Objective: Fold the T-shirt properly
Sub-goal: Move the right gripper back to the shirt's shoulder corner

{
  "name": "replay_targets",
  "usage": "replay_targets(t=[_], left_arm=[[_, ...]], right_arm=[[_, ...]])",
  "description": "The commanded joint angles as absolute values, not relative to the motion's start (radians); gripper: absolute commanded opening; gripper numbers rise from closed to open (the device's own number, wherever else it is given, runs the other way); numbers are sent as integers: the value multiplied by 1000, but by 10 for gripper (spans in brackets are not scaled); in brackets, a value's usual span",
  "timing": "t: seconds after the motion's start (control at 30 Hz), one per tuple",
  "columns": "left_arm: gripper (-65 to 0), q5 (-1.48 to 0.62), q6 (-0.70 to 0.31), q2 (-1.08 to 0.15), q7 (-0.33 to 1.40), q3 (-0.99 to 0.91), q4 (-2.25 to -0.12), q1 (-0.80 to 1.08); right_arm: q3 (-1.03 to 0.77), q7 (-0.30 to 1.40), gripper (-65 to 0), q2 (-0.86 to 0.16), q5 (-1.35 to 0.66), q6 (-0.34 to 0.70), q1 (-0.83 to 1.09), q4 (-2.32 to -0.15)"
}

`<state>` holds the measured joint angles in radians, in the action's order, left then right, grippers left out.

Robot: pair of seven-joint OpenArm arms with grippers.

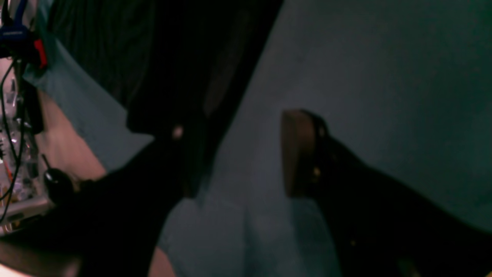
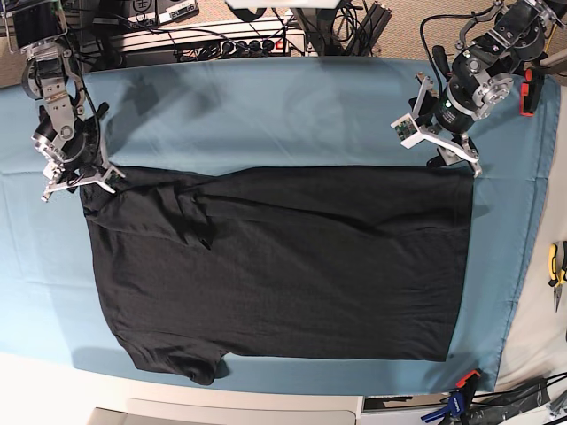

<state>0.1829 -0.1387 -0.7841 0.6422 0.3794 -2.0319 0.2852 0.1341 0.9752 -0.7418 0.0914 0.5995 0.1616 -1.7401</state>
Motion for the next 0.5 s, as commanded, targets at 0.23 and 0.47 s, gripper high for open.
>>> replay_targets(t=[0.23,0.47], left_arm=[[-328,191,-131,-797,628,373,-2046,280],[-328,191,-131,-795,627,373,-2046,279]], right_arm=[[139,984,-337,-762,75,579,153,-1748],[139,880,-334,-753,157,502,152,-1643]])
